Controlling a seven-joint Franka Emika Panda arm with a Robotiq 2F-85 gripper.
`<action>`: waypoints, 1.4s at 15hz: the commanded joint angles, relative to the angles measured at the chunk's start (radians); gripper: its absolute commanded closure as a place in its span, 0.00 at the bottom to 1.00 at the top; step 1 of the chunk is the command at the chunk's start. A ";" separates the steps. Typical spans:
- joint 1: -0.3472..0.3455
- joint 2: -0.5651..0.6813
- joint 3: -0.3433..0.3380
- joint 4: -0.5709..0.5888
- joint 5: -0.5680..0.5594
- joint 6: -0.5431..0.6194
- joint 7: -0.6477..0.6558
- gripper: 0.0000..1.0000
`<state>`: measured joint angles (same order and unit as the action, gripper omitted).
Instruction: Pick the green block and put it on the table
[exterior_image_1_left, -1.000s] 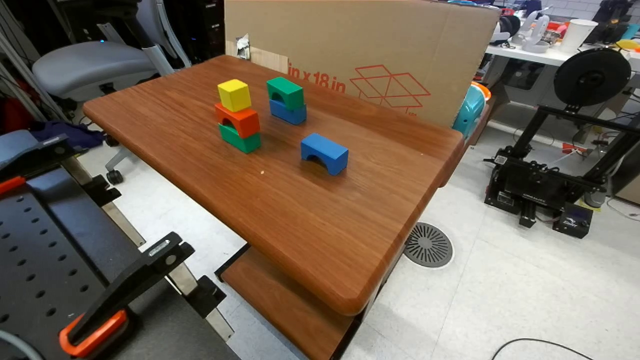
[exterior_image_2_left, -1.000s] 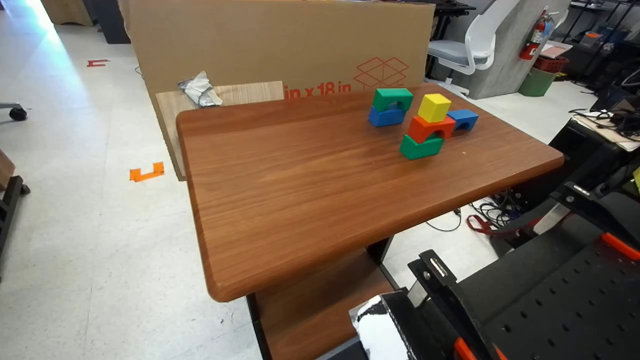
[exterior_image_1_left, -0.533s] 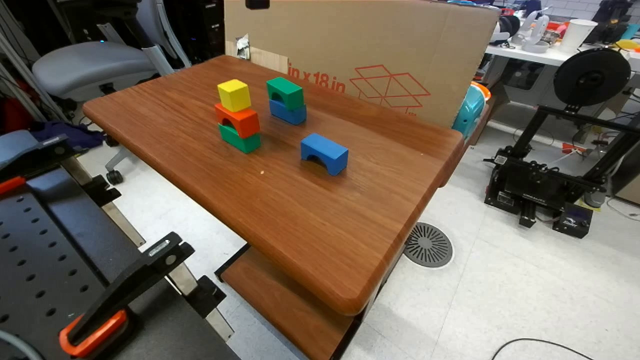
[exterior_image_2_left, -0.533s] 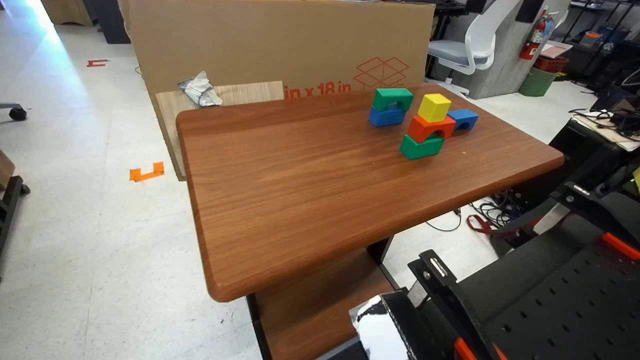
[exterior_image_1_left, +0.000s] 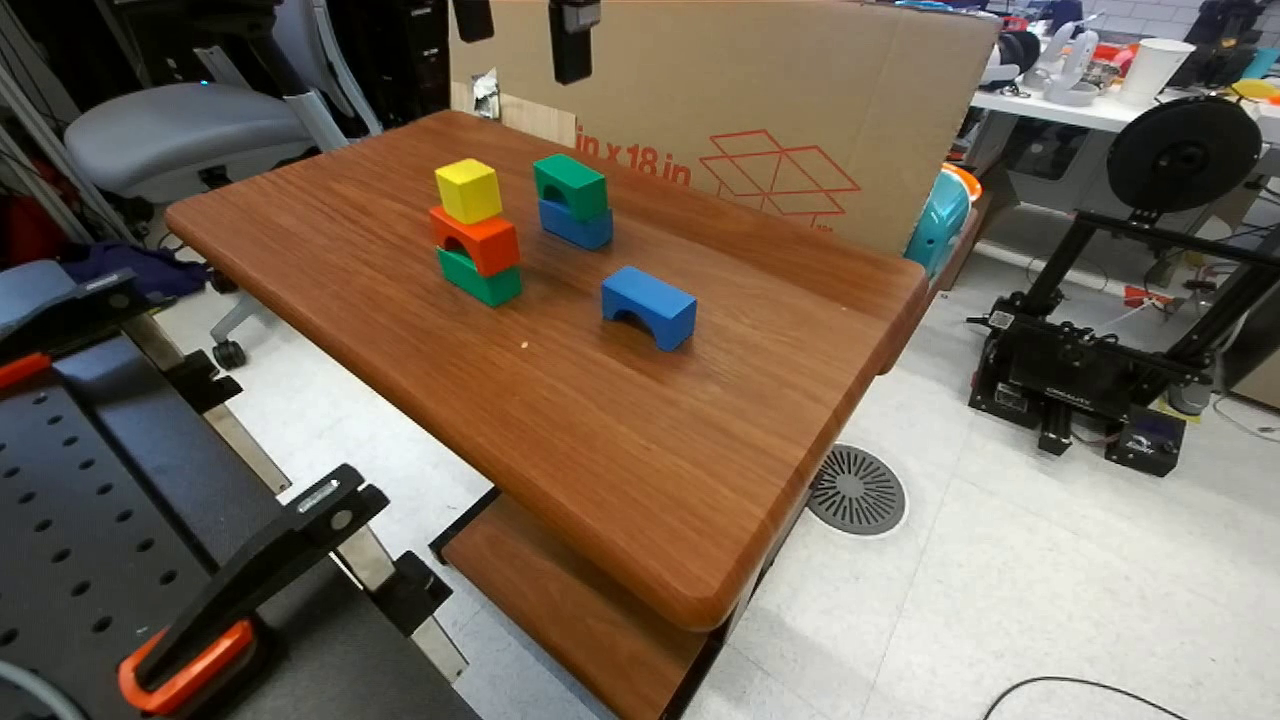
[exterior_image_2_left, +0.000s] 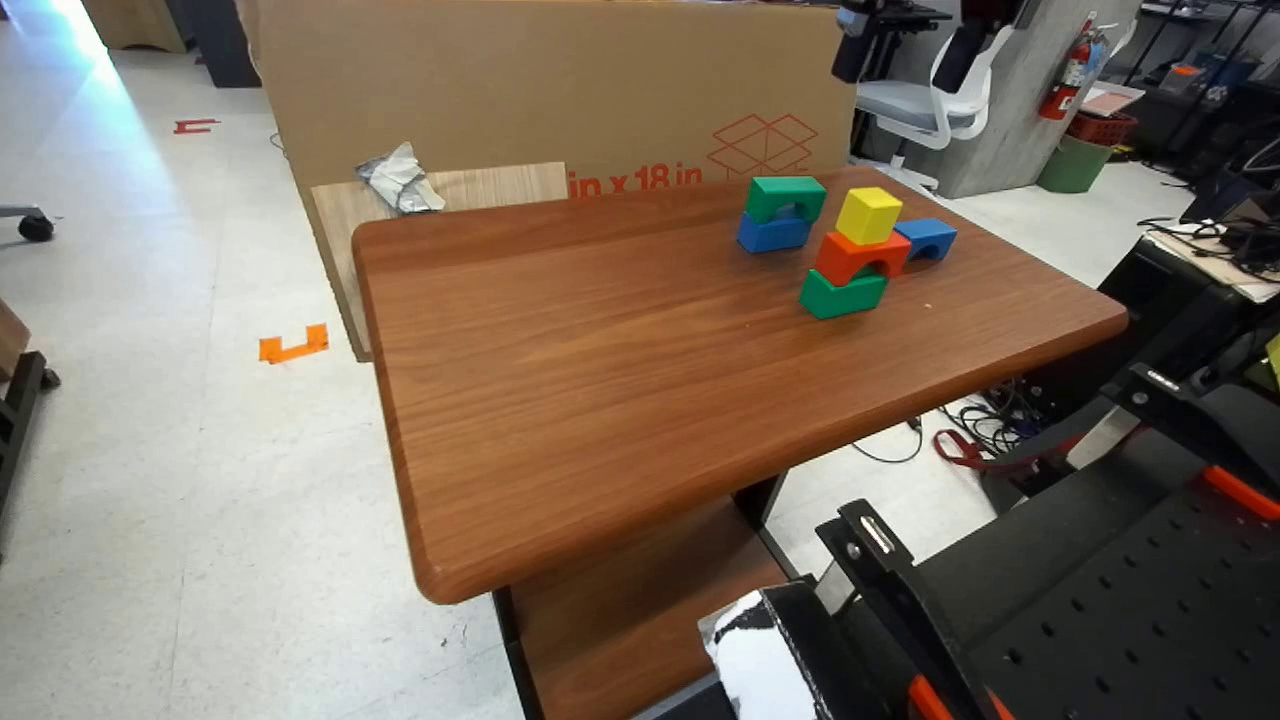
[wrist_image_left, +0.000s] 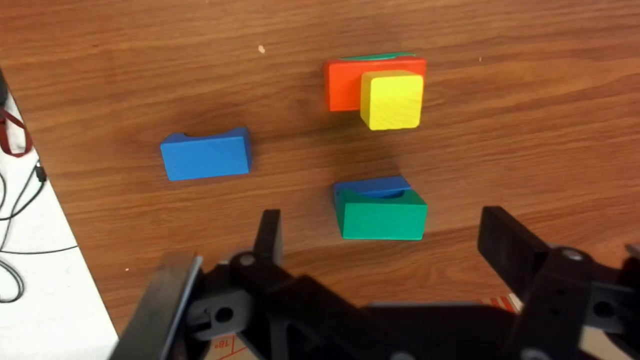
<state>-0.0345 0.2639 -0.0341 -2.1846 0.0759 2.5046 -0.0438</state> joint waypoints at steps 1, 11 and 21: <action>0.011 0.062 0.004 0.044 -0.022 0.046 0.045 0.00; 0.058 0.209 -0.003 0.172 -0.085 0.033 0.142 0.00; 0.091 0.320 -0.033 0.271 -0.116 -0.013 0.218 0.00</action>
<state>0.0360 0.5453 -0.0455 -1.9677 -0.0177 2.5375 0.1374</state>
